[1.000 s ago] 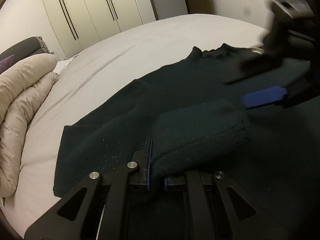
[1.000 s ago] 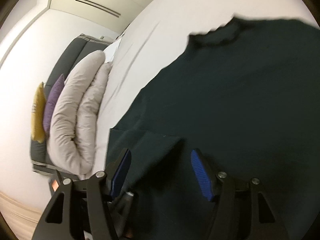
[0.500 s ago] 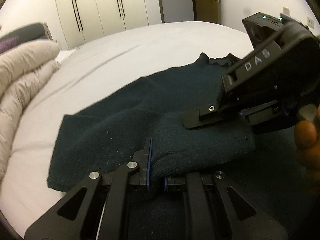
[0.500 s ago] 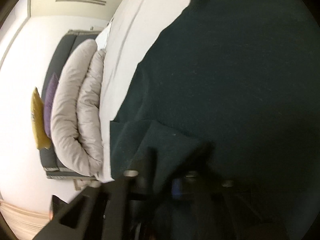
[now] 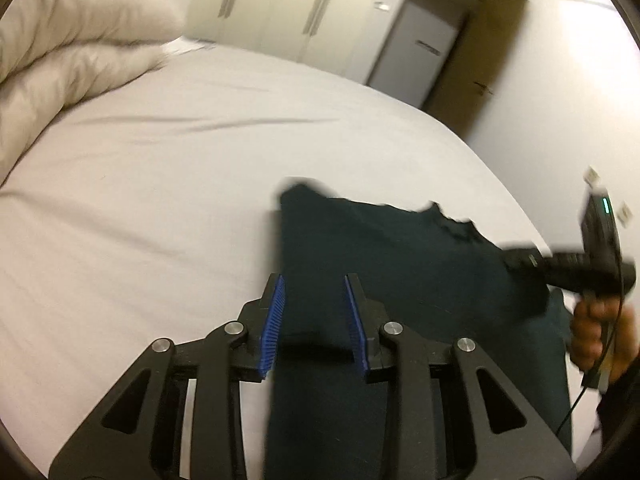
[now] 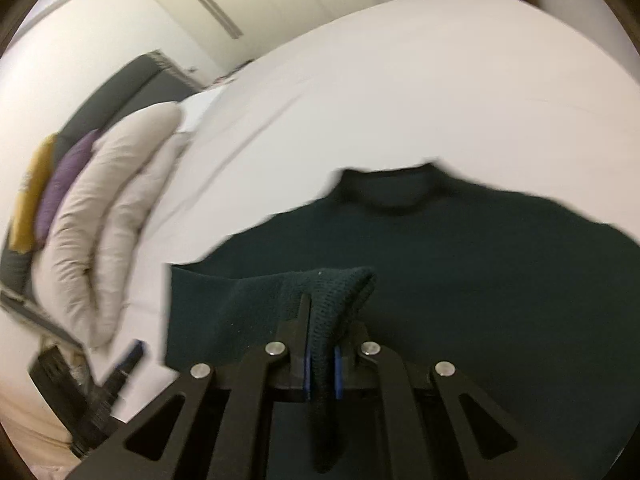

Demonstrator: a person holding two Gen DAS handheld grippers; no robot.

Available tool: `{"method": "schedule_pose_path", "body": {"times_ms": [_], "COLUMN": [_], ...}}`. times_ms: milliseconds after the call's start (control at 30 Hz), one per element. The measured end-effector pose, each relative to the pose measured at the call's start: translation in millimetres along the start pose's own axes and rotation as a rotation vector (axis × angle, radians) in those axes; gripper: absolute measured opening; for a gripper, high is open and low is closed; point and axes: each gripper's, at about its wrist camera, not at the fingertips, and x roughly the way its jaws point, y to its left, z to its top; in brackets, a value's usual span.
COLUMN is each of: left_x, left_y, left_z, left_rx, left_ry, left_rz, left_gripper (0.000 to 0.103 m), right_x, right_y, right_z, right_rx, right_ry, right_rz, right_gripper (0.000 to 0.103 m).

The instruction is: Fold small clothes

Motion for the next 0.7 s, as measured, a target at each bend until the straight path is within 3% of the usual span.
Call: {"method": "schedule_pose_path", "body": {"times_ms": [200, 433, 600, 700], "left_x": [11.6, 53.1, 105.2, 110.8], "left_y": [18.9, -23.1, -44.0, -43.3], "left_z": [13.4, 32.1, 12.1, -0.7], "left_rx": [-0.076, 0.086, 0.199, 0.243], "left_ry": [0.040, 0.107, 0.230, 0.185], "left_rz": [0.012, 0.041, 0.143, 0.143], "left_gripper": [0.029, 0.029, 0.029, 0.029], "right_x": [6.9, 10.7, 12.1, 17.5], "right_y": [-44.3, -52.7, -66.2, -79.8], "right_z": [-18.9, -19.6, -16.0, -16.6], "right_rx": [0.089, 0.111, 0.129, 0.171], "right_ry": [0.025, 0.017, 0.021, 0.025], "right_rz": [-0.040, -0.022, -0.012, 0.036], "right_gripper": [0.008, 0.008, 0.008, 0.007]}}
